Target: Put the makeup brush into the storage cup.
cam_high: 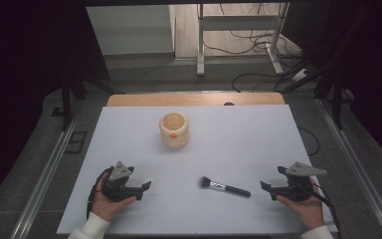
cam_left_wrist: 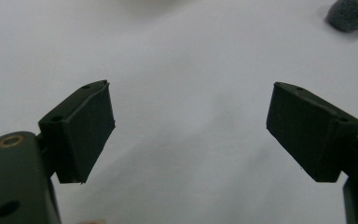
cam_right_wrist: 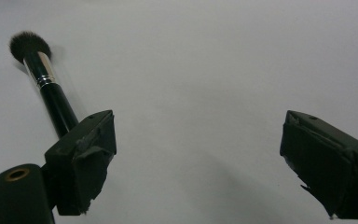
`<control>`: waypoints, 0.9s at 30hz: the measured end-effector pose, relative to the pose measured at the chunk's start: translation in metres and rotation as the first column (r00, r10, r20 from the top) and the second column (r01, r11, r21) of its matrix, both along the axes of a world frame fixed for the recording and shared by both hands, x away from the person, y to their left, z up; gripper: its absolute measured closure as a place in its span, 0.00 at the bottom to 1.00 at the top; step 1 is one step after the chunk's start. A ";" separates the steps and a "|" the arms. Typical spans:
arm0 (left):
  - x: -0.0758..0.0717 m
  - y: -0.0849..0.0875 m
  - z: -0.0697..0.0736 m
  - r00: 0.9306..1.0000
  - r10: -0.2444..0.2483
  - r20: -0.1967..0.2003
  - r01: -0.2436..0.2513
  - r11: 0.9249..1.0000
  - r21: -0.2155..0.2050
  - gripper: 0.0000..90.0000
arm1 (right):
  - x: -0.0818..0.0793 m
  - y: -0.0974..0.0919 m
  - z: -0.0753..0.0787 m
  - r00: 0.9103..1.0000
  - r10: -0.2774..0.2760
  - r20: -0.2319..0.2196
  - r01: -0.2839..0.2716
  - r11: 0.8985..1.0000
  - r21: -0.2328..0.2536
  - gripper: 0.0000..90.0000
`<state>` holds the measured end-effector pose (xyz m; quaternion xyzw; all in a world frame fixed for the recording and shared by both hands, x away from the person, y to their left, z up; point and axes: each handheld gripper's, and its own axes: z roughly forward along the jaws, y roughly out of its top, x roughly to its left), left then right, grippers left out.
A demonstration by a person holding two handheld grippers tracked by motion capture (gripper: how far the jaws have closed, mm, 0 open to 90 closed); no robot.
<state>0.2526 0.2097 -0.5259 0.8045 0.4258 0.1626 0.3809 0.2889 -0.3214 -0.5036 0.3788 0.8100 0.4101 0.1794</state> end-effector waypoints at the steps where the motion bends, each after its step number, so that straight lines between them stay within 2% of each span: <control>1: 0.000 0.000 0.000 1.000 0.000 0.000 0.000 1.000 -0.001 0.17 | 0.000 0.000 0.000 1.000 0.002 -0.002 -0.002 1.000 0.000 0.13; 15: -0.001 -0.001 0.002 1.000 -0.016 0.015 0.016 1.000 -0.010 0.17 | -0.002 0.000 0.000 1.000 0.002 -0.009 -0.002 1.000 -0.015 0.13; 27: -0.002 -0.001 0.002 1.000 -0.014 0.014 0.014 1.000 0.001 0.17 | -0.001 0.001 0.002 1.000 0.017 -0.009 -0.017 1.000 -0.025 0.15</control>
